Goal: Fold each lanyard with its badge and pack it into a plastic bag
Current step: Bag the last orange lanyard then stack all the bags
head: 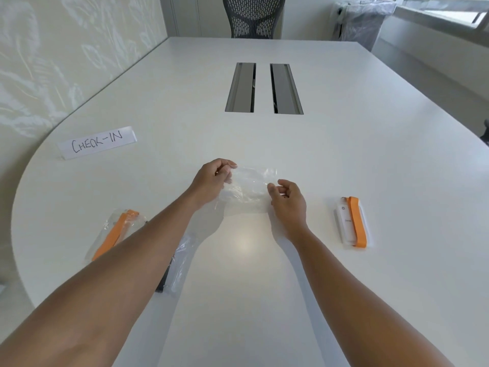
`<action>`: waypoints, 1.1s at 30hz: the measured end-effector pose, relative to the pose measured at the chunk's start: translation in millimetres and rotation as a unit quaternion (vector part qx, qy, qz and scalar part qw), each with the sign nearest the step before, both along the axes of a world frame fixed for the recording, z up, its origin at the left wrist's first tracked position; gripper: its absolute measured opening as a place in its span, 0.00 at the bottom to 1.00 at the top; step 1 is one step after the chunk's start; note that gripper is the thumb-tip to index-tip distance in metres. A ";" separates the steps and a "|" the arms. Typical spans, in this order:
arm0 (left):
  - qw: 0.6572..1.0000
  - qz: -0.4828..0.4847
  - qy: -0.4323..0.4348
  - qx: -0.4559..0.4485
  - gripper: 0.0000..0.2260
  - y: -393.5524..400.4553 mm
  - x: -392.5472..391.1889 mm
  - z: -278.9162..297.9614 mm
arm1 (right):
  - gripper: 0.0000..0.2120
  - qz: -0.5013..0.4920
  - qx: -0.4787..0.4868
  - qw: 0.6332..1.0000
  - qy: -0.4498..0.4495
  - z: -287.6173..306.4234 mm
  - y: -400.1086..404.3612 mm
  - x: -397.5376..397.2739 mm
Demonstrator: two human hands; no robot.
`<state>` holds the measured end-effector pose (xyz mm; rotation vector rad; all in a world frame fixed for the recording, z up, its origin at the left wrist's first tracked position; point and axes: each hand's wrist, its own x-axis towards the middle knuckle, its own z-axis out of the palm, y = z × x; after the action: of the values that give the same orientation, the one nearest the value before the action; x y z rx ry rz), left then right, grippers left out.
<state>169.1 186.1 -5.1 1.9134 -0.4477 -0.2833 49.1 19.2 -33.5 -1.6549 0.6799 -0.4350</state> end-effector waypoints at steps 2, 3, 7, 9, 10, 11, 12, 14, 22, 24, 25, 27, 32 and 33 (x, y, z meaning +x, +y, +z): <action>1.000 -0.012 -0.001 -0.008 0.11 -2.4 -9.7 0.7 | 0.12 0.002 0.015 1.000 0.002 0.7 -1.7 -7.8; 1.000 -0.010 -0.009 -0.009 0.10 -4.7 -14.9 0.9 | 0.09 0.003 0.028 1.000 -0.002 0.7 -2.3 -12.1; 0.976 0.147 -0.158 -0.022 0.13 -16.6 -44.6 -5.5 | 0.05 -0.001 0.076 0.997 -0.019 3.5 -2.5 -32.6; 0.948 0.206 -0.238 -0.042 0.16 -23.7 -67.3 -10.2 | 0.05 -0.015 0.095 0.995 -0.027 5.1 -1.3 -44.6; 0.945 0.202 -0.253 -0.050 0.15 -27.7 -79.1 -12.1 | 0.05 -0.022 0.099 0.994 -0.030 5.8 -0.4 -50.5; 0.948 0.184 -0.252 -0.056 0.14 -31.8 -90.8 -14.0 | 0.05 -0.027 0.099 0.994 -0.033 6.5 1.3 -56.3; 0.955 0.162 -0.239 -0.062 0.12 -35.8 -102.0 -16.1 | 0.05 -0.032 0.095 0.994 -0.037 6.5 2.6 -61.6; 0.969 0.123 -0.202 -0.077 0.09 -42.8 -123.4 -19.6 | 0.04 -0.039 0.078 0.995 -0.043 5.8 5.2 -70.8; 0.988 0.054 -0.085 -0.115 0.07 -55.2 -172.9 -33.6 | 0.04 -0.019 0.040 0.997 -0.057 5.3 8.5 -106.4; 0.990 0.040 -0.080 -0.112 0.08 -56.7 -179.0 -35.3 | 0.05 -0.014 0.039 0.997 -0.062 5.8 7.4 -113.9; 0.990 0.036 -0.079 -0.109 0.08 -57.1 -181.1 -35.5 | 0.05 -0.012 0.037 0.997 -0.064 5.8 6.4 -116.9; 0.992 0.025 -0.073 -0.104 0.08 -56.3 -183.3 -35.6 | 0.06 -0.009 0.043 0.997 -0.066 6.0 5.9 -121.2; 0.994 -0.017 -0.066 -0.086 0.08 -53.7 -185.3 -37.3 | 0.10 0.009 0.106 0.992 -0.073 7.3 6.5 -124.0; 0.994 -0.018 -0.066 -0.083 0.09 -53.6 -185.7 -37.7 | 0.11 0.016 0.112 0.991 -0.075 7.2 6.0 -124.2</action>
<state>-16.7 132.5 -42.8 1.7692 -0.5774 -0.1387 -75.1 25.2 -26.3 -1.4046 0.5679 -0.4375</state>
